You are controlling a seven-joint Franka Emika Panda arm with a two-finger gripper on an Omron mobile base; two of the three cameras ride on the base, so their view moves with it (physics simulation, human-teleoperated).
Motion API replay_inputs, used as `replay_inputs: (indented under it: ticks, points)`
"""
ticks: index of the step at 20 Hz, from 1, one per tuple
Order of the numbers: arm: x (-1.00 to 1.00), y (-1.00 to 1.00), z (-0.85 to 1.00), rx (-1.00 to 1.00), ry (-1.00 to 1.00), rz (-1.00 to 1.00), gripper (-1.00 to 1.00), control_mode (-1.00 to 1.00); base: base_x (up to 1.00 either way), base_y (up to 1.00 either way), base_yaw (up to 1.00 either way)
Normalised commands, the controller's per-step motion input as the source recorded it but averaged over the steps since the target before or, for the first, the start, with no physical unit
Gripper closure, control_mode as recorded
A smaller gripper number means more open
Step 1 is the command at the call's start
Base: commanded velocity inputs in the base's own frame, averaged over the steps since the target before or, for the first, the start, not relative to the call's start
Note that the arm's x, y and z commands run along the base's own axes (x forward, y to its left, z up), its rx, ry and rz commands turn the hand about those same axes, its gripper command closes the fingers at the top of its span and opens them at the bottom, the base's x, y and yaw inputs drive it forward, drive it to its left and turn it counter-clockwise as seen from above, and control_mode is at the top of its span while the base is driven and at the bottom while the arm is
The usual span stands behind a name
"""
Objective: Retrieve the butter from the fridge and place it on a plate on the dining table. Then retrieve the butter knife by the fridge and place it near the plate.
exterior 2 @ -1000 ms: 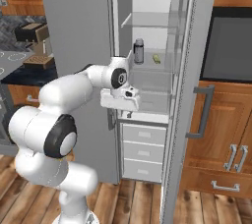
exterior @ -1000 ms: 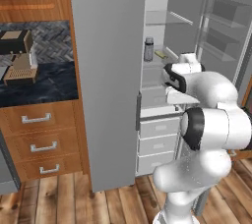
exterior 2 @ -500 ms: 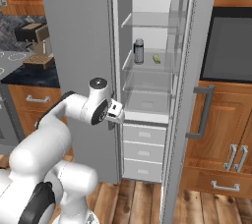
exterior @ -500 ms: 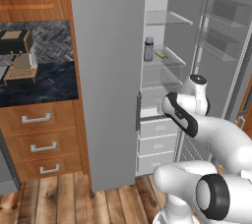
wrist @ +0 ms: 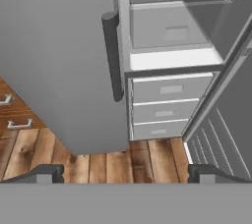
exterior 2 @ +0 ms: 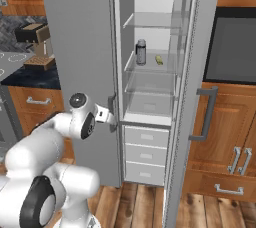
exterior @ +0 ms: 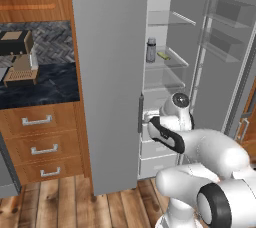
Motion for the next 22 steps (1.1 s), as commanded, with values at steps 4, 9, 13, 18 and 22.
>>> replay_inputs:
  ticks: [4,9,13,18,22]
  points:
    - [0.71,0.00,0.00,0.06,-0.02,0.01,-1.00,-1.00,0.00,0.00,0.00]
    - [0.29,0.02,0.00,0.00,0.01,-0.01,-1.00,-1.00,0.00,0.00,0.00]
    - [0.40,0.24,0.00,-0.03,0.01,0.00,-1.00,-1.00,0.00,0.00,0.00]
    - [0.62,0.04,0.00,-0.02,0.01,0.00,-1.00,-1.00,0.00,0.00,0.00]
    - [0.55,0.00,0.00,-0.06,0.03,0.00,-1.00,-1.00,0.00,0.00,0.00]
